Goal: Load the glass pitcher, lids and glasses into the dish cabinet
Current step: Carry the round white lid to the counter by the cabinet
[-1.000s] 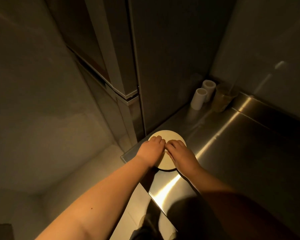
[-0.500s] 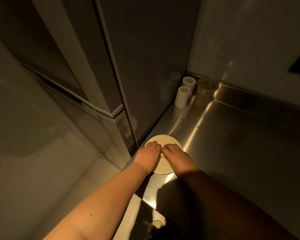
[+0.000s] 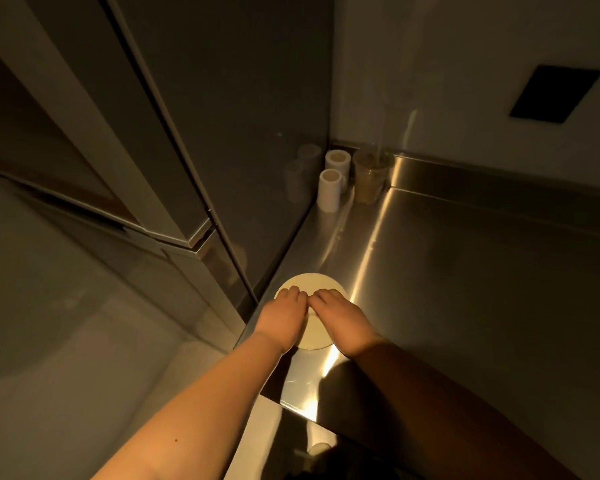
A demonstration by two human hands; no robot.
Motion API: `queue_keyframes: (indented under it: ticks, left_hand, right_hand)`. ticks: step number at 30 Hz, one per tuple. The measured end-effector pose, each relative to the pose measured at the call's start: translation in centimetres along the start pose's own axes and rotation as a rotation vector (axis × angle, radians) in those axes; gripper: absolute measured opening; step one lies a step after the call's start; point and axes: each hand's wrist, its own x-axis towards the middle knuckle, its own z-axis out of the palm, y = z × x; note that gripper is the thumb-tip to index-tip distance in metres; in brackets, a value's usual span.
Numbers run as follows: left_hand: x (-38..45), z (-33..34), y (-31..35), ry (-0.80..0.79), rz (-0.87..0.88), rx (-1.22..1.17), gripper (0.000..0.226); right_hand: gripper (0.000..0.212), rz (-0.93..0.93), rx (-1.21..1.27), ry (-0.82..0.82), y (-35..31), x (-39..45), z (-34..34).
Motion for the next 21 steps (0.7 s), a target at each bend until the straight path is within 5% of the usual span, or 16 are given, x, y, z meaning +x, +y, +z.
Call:
queue_keyframes:
  ticks: [7,21]
  left_hand:
    - [-0.8,0.4,0.6,0.055,-0.009,-0.003,0.044]
    - [-2.1,3.4,15.8,-0.072,0.416,0.097,0.062]
  right_hand:
    - [0.055,0.058,0.054,0.114,0.6,-1.2,1.7]
    - [0.048,0.534,0.046,0.050,9.1,-19.4,2.7]
